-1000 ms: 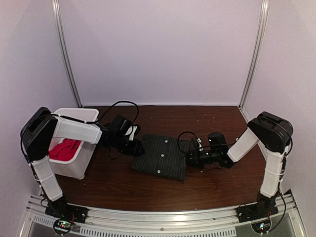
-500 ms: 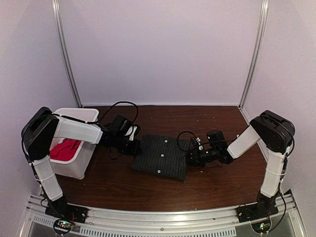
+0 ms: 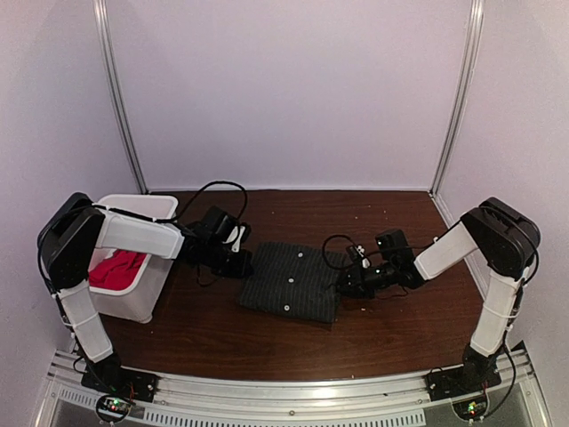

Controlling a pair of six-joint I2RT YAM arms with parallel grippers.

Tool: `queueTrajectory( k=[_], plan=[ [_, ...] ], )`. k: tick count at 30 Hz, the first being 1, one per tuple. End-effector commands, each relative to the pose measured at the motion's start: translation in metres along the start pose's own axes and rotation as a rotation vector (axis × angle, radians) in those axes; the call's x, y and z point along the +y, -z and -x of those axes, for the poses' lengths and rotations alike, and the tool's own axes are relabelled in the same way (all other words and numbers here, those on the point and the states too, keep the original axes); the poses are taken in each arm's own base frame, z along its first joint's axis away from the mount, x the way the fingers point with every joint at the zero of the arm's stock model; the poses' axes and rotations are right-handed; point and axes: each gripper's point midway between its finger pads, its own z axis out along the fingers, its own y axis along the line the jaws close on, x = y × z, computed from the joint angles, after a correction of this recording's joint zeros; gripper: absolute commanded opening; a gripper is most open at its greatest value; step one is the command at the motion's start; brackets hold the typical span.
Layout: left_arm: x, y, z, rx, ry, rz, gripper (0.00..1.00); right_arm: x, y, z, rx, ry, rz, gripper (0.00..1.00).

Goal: Fold and stack the mixed laundry pile
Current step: Smooth out the square-folded shirt at the center of the board.

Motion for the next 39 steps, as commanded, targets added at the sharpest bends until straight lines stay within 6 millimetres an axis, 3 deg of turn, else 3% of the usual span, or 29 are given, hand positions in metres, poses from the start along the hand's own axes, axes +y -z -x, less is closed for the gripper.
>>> queueTrajectory(
  k=[1, 12, 19, 23, 27, 31, 33, 36, 38, 39],
  plan=[
    [0.010, 0.012, 0.018, -0.061, 0.005, 0.051, 0.00, 0.002, 0.008, 0.000, 0.025, 0.004, 0.009, 0.00],
    [0.005, 0.013, 0.019, -0.061, -0.010, 0.026, 0.00, -0.002, 0.013, 0.004, 0.048, 0.006, 0.003, 0.00],
    [-0.025, 0.007, 0.021, -0.061, -0.053, -0.082, 0.02, -0.013, 0.002, 0.005, 0.073, 0.003, -0.004, 0.00],
    [-0.042, 0.002, 0.019, -0.065, -0.065, -0.129, 0.30, -0.027, -0.007, 0.007, 0.086, 0.002, -0.017, 0.00],
    [-0.042, 0.013, 0.023, -0.119, -0.045, -0.137, 0.40, -0.030, -0.018, 0.028, 0.076, 0.048, -0.038, 0.02],
    [-0.039, 0.034, 0.034, -0.189, -0.062, -0.111, 0.54, -0.024, -0.021, 0.050, 0.081, 0.109, -0.042, 0.11],
    [-0.035, 0.048, 0.040, -0.230, -0.081, -0.075, 0.62, -0.015, -0.008, 0.055, 0.062, 0.130, -0.032, 0.21],
    [-0.029, 0.070, 0.047, -0.296, -0.119, -0.035, 0.84, -0.003, 0.024, 0.062, 0.012, 0.162, -0.040, 0.40],
    [-0.031, 0.077, 0.051, -0.323, -0.149, -0.039, 0.96, 0.004, 0.044, 0.067, -0.016, 0.195, -0.083, 0.45],
    [-0.033, 0.079, 0.053, -0.330, -0.165, -0.049, 0.97, 0.008, 0.053, 0.071, -0.037, 0.212, -0.106, 0.46]
  ],
)
